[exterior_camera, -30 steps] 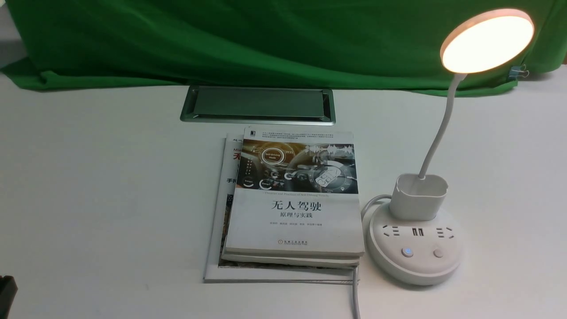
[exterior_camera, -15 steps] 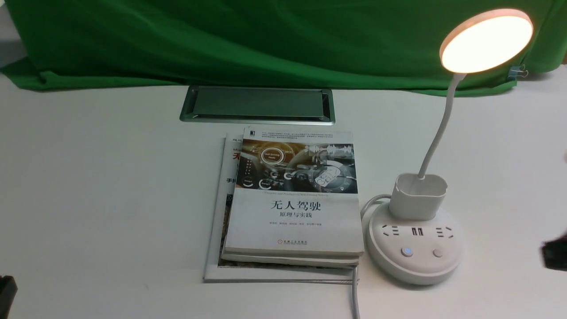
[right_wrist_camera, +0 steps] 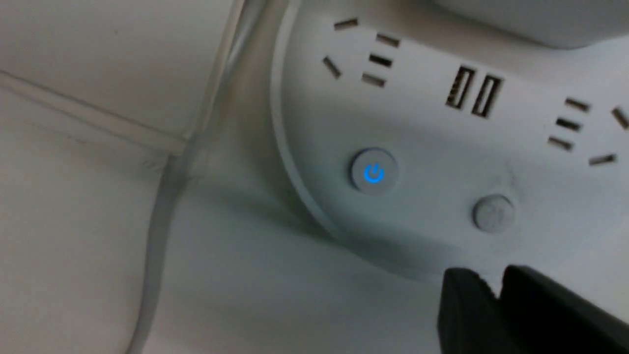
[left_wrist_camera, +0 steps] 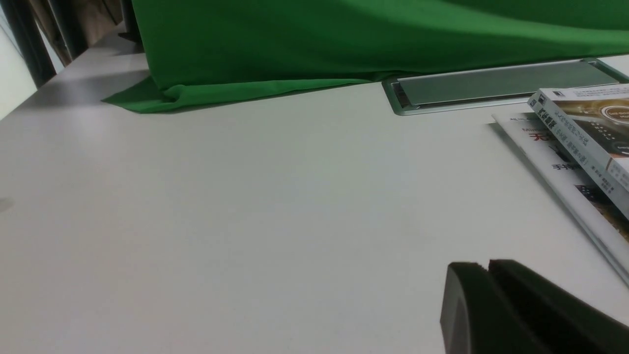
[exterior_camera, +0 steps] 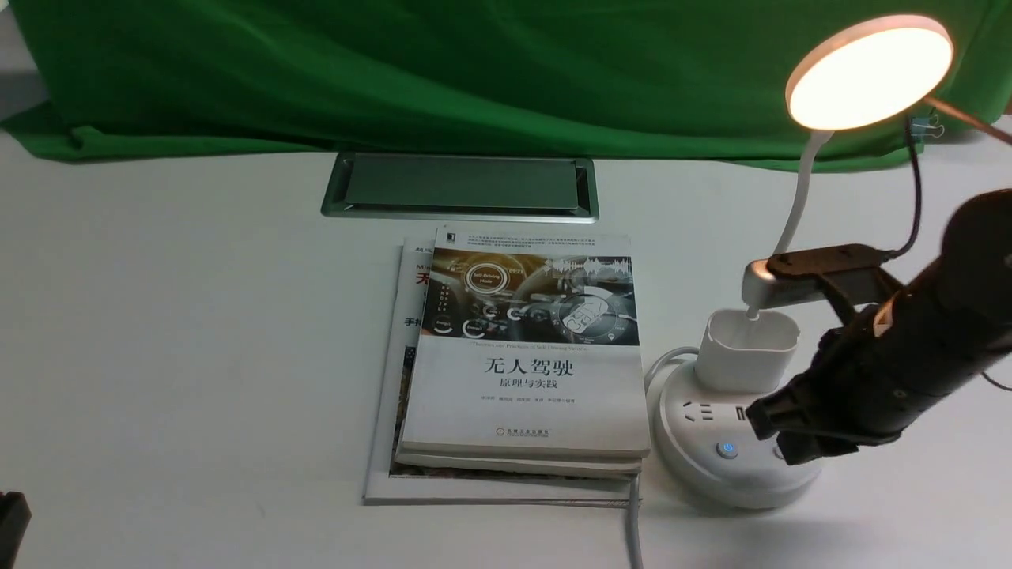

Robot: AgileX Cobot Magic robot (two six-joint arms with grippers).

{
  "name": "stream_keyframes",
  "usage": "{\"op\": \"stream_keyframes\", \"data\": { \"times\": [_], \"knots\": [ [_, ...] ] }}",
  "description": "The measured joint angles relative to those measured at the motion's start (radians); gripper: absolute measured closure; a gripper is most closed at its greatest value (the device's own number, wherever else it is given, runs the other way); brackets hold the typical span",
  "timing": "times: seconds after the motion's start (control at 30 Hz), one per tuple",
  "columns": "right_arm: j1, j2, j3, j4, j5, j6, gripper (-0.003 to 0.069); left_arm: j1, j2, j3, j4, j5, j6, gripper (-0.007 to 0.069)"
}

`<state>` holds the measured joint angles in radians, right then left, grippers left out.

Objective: Turn off the desk lamp on the white desktop by hand.
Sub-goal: 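Press the power button on the lamp base to turn the lamp off with the right gripper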

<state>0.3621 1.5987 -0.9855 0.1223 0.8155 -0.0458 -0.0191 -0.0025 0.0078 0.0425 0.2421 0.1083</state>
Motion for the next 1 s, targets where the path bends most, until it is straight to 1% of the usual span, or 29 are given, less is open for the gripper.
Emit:
{"op": "stream_keyframes", "data": {
  "times": [0.4, 0.6, 1.0],
  "knots": [
    [-0.013, 0.078, -0.007, 0.0, -0.068, 0.0, 0.0511, 0.0, 0.0, 0.0, 0.0, 0.0, 0.0, 0.0605],
    [-0.025, 0.117, -0.02, -0.004, -0.073, 0.0, 0.0512, 0.0, 0.0, 0.0, 0.0, 0.0, 0.0, 0.0605],
    [-0.025, 0.095, -0.016, -0.006, -0.09, 0.0, 0.0516, 0.0, 0.0, 0.0, 0.0, 0.0, -0.001, 0.0605]
  ]
}}
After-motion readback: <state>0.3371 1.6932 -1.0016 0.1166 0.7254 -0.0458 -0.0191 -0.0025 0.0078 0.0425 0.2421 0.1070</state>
